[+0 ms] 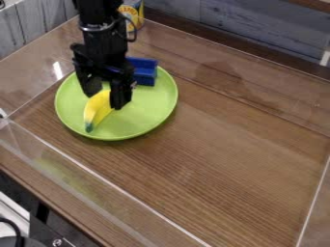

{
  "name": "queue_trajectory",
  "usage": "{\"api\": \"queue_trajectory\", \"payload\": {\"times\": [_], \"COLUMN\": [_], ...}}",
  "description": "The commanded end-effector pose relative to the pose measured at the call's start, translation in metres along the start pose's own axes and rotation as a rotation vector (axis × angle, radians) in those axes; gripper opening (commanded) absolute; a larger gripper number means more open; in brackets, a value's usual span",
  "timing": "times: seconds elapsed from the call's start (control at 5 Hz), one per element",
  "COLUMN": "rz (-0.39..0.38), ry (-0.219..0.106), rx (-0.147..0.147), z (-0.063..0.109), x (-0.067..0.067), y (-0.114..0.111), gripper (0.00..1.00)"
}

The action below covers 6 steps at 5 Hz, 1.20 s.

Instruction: Remove the banana from inside the green plate and put it on the table

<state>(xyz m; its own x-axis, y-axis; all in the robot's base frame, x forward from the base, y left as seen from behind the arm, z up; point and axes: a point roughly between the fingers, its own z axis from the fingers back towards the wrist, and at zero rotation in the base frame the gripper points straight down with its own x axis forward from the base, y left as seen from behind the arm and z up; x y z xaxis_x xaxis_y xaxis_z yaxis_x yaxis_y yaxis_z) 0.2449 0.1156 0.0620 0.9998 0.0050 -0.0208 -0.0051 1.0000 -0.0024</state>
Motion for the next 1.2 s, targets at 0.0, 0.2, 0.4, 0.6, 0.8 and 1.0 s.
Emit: {"api": "queue_trajectory", "payload": {"times": [0.0, 0.2, 0.4, 0.6, 0.8, 1.0], "rz": [0.012, 0.019, 0.029, 0.038, 0.049, 0.062], "ry": [-0.029, -0.032, -0.035, -0.042, -0.047, -0.051], "rx": [0.005, -0.005, -0.018, -0.040, -0.056, -0.075], "z": [-0.001, -0.009, -0.014, -0.016, -0.018, -0.019], "x": [0.004, 0.006, 0.008, 0.010, 0.013, 0.015], "y": [0.008, 0.013, 0.016, 0.017, 0.019, 0.021], "gripper": [1.00, 1.00, 1.00, 1.00, 1.00, 1.00]}}
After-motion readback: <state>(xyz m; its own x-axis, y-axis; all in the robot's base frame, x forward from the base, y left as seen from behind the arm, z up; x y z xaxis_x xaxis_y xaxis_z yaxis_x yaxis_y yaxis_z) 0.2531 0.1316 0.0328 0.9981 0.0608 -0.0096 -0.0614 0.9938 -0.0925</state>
